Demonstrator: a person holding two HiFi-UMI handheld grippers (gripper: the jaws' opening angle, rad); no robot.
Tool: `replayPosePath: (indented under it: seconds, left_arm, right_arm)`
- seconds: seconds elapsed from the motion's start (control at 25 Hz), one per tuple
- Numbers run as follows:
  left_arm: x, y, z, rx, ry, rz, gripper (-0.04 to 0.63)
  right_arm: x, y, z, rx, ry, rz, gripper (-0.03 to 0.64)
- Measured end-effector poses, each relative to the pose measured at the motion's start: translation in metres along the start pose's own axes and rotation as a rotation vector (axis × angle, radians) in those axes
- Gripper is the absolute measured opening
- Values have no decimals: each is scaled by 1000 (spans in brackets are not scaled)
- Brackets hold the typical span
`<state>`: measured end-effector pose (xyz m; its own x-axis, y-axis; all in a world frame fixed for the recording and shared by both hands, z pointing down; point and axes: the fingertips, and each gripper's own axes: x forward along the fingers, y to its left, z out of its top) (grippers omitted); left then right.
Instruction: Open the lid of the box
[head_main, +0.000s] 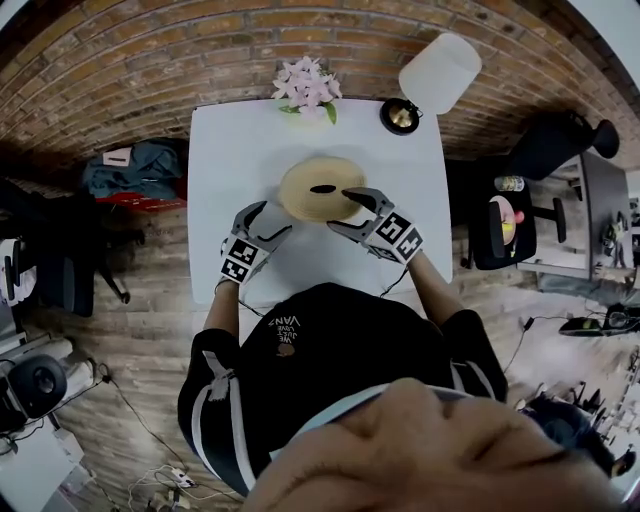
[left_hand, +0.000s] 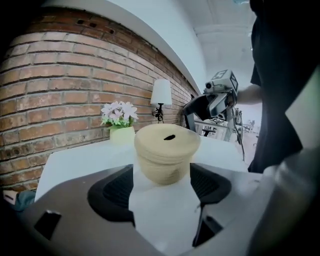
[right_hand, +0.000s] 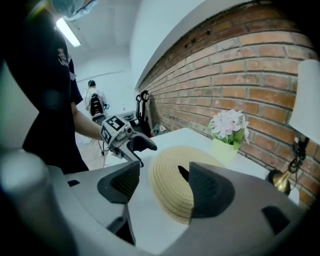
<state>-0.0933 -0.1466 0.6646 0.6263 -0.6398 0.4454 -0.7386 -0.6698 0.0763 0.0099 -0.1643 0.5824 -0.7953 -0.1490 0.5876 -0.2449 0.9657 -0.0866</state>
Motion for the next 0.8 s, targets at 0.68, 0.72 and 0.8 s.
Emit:
replayPosePath:
  seconds: [0.68,0.72,0.8]
  left_arm:
    - [44,2,-11,58,87,-89,359]
    - [45,1,-12,69,97,-102,362]
    - [50,-1,-18,92,115,-122,368]
  right_arm:
    - [57,4,-43,-344,501,223,345]
    - [58,5,-46,-363,531,234,347]
    - [61,5,-51,-400,586,251,351]
